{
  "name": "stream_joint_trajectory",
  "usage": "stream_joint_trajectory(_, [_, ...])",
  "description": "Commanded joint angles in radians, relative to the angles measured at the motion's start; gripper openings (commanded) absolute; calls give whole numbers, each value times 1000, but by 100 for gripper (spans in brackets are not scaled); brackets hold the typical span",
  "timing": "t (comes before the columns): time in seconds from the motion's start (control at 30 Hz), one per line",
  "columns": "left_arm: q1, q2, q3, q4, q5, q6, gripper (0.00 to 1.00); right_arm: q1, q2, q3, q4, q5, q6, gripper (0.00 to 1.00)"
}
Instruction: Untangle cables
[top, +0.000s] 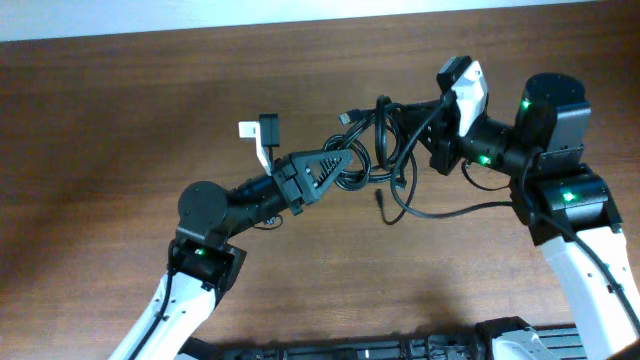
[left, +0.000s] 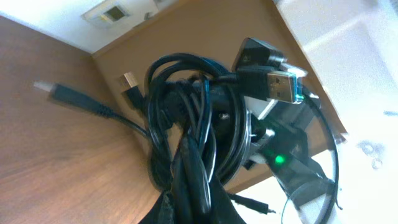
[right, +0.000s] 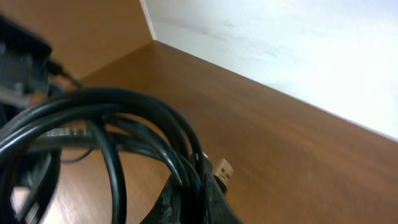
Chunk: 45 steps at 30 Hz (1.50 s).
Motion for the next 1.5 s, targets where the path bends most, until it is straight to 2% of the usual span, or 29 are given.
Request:
stream_joint_trajectory(0.0, [3,-36,11,-125,-19,45,0,-57,-35,15,40,303,177,4])
stream_joint_trajectory(0.07, [3,-36,11,-192,-49,93,0,-57,-88,15,40,197,162,4])
stream_joint_trajectory(0.1, [3,-37,11,-192,-55,93,0,-57,-107,15,39,176,162,4])
stream_joint_trajectory(0.2, [3,-36,11,-192,-116,193,0,-57,-146,15,33,124,162,4])
stream_joint_trajectory(0.23, [3,-36,11,-192,-135,236,0,-57,-150,15,23,124,162,9])
stream_joint_trajectory(0.3, [3,-36,11,-191,-153,292,0,-57,-150,15,-2,125,162,67])
stream_joint_trajectory(0.37, [3,-37,11,-176,-152,291,0,-57,-150,15,-10,128,162,86])
stream_joint_trajectory(0.43, [3,-37,11,-111,-129,291,0,-57,-150,15,-31,132,162,96])
stream_joint_trajectory(0.47, [3,-37,11,-97,-129,292,0,-57,-150,15,-46,131,162,98])
stream_joint_trajectory(0.5, [3,-37,11,-93,-130,343,0,-57,-150,15,-74,99,163,99])
stream_joint_trajectory(0.57, [3,-37,11,-93,-130,435,0,-57,-150,15,-77,-101,163,99])
stream_joint_trajectory(0.63, [3,-37,11,-92,-130,470,0,-57,-150,15,-68,-219,166,99])
stream_joint_trajectory(0.77, [3,-37,11,30,-99,470,0,-57,-145,15,-66,-243,166,99])
stream_joint_trajectory(0.87, [3,-36,11,41,-99,472,0,-57,-116,15,-66,-314,166,99])
stream_joint_trajectory(0.9, [3,-36,11,38,-95,525,0,-57,-105,15,-58,-367,185,99])
stream_joint_trajectory(0.93, [3,-36,11,37,-71,634,0,-57,-95,15,-18,-406,271,99])
stream_joint_trajectory(1.0, [3,-36,11,34,-50,817,0,-57,-94,15,56,-465,342,99])
stream_joint_trajectory(1.1, [3,-36,11,34,-35,909,0,-57,-94,15,106,-478,395,99])
stream_joint_trajectory(1.13, [3,-36,11,34,65,1024,0,-56,-93,15,107,-478,402,100])
stream_joint_trajectory(1.2, [3,-36,11,34,108,1144,0,-57,-93,15,108,-478,422,100])
stream_joint_trajectory(1.23, [3,-36,11,34,108,1179,0,-57,-93,15,107,-478,422,96])
stream_joint_trajectory(1.27, [3,-36,11,34,107,1220,0,-57,-93,15,107,-477,428,86])
stream_joint_trajectory(1.33, [3,-36,11,34,107,1245,0,-56,-92,15,107,-476,429,78])
stream_joint_trajectory(1.4, [3,-32,11,34,79,1305,0,-57,-90,15,103,-474,428,59])
stream_joint_trajectory(1.47, [3,-32,11,34,12,1305,0,-56,-76,15,92,-474,428,40])
